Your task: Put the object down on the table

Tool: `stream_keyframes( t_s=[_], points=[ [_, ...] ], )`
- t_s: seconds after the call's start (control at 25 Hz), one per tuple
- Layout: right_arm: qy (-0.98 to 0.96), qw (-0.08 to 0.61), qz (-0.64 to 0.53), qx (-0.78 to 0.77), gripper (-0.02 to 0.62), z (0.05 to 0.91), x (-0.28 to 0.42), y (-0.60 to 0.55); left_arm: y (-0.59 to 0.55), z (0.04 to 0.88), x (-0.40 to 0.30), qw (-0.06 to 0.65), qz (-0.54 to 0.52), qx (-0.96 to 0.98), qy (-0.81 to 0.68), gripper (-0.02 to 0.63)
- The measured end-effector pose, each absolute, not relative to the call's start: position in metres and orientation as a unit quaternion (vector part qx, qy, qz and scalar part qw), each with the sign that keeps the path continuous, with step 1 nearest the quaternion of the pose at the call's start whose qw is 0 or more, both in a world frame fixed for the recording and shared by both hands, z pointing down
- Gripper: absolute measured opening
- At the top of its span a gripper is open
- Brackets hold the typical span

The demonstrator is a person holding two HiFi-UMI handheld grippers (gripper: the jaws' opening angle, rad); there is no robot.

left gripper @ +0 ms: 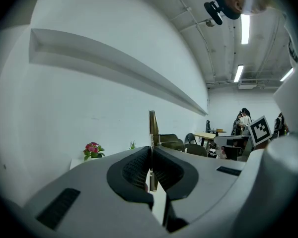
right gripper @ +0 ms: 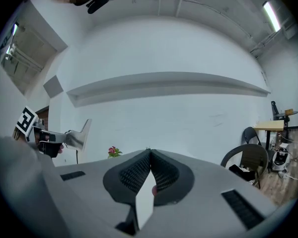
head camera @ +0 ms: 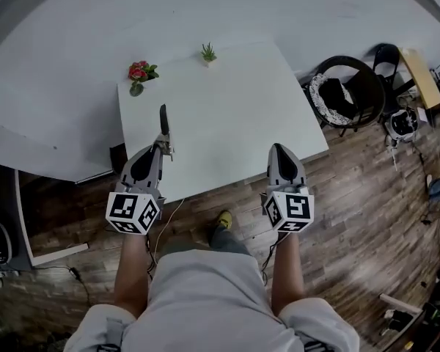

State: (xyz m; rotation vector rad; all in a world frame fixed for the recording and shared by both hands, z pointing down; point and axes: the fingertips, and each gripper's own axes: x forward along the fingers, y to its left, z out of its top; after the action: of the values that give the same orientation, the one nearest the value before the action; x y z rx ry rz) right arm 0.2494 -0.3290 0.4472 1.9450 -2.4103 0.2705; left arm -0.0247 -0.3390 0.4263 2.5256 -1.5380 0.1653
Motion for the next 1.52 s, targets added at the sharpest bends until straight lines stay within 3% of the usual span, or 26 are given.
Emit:
stream_keyframes(
  t_s=[0.68,1.52],
  points=[
    [-0.8,0.013,0.088,0.594,0.009,0.447,0.249,-0.363,-0.364,0.436,-0.003,0.079,0.086,0.842,-0.527,0.021],
    [-0.802,0.021,0.091,0.589,0.009,0.453,0.225,-0.399,-0.43,0.494,-0.013,0.002,0.255,0.82,-0.512,0.021]
  ],
)
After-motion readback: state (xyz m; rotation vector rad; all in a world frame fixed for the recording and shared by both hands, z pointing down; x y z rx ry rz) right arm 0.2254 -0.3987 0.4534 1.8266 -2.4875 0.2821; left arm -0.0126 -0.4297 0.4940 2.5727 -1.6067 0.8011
